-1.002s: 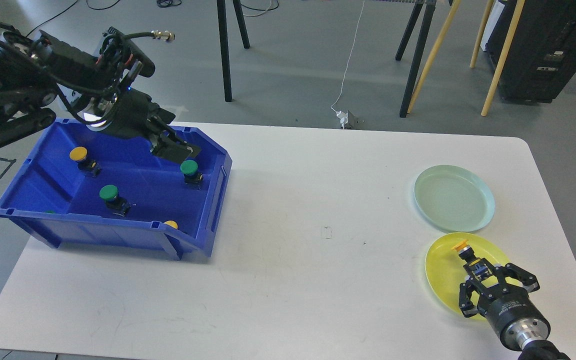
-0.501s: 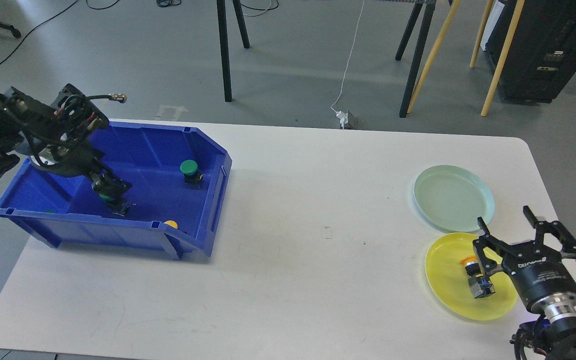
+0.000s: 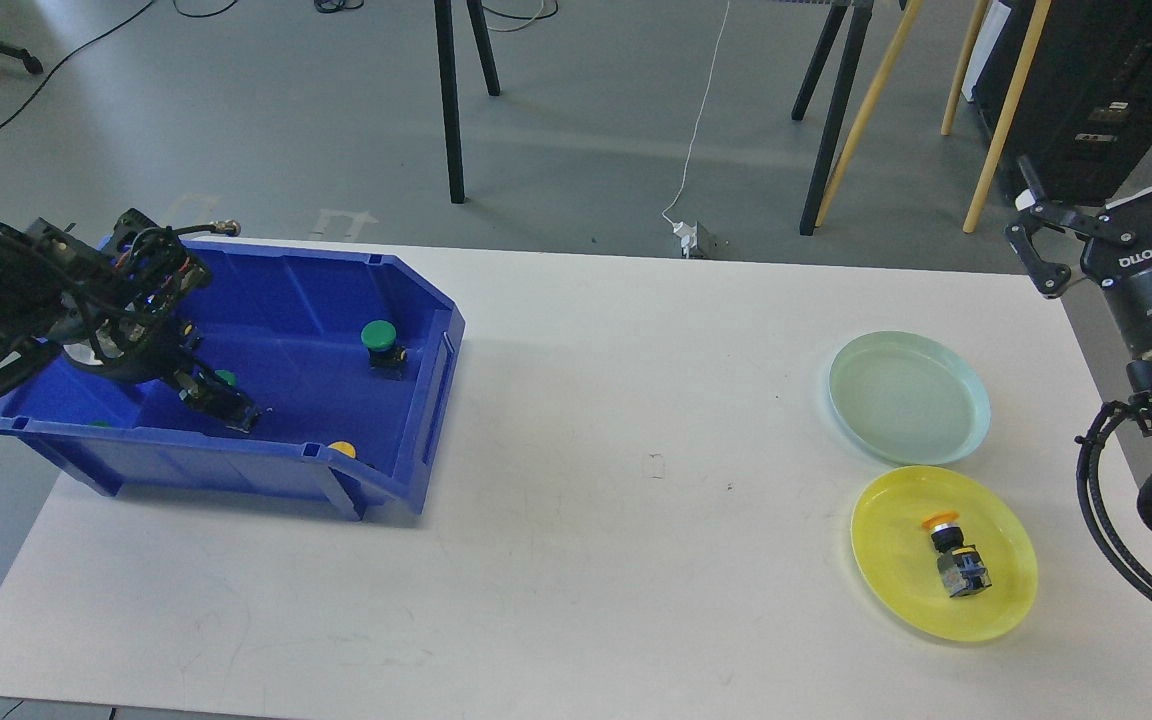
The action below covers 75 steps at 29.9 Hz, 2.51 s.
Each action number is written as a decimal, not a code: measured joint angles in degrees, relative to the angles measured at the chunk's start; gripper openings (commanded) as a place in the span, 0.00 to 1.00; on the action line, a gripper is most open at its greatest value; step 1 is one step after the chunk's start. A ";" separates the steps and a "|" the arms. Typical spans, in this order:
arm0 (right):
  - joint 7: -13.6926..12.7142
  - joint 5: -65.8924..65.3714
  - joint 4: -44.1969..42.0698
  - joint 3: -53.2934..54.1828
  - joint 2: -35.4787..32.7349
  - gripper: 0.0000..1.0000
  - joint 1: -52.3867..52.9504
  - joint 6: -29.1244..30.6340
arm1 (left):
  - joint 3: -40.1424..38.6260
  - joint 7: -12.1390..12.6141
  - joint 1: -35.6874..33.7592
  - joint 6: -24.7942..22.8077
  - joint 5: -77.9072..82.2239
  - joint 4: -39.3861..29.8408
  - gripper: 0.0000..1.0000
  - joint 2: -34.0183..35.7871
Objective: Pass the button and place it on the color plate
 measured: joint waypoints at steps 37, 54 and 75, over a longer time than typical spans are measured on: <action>-0.02 -0.28 0.29 -1.61 0.08 1.00 -3.38 0.07 | 0.23 0.00 3.83 0.00 -4.91 8.02 0.20 -4.76; -0.01 -0.43 0.13 -1.77 0.09 1.00 -4.55 0.07 | 0.15 0.00 3.55 1.02 -4.69 7.49 0.03 -4.56; 0.07 -1.96 -0.07 -1.97 0.25 1.00 -4.62 0.07 | -18.63 0.03 -7.89 -0.02 -15.70 -26.84 0.04 15.91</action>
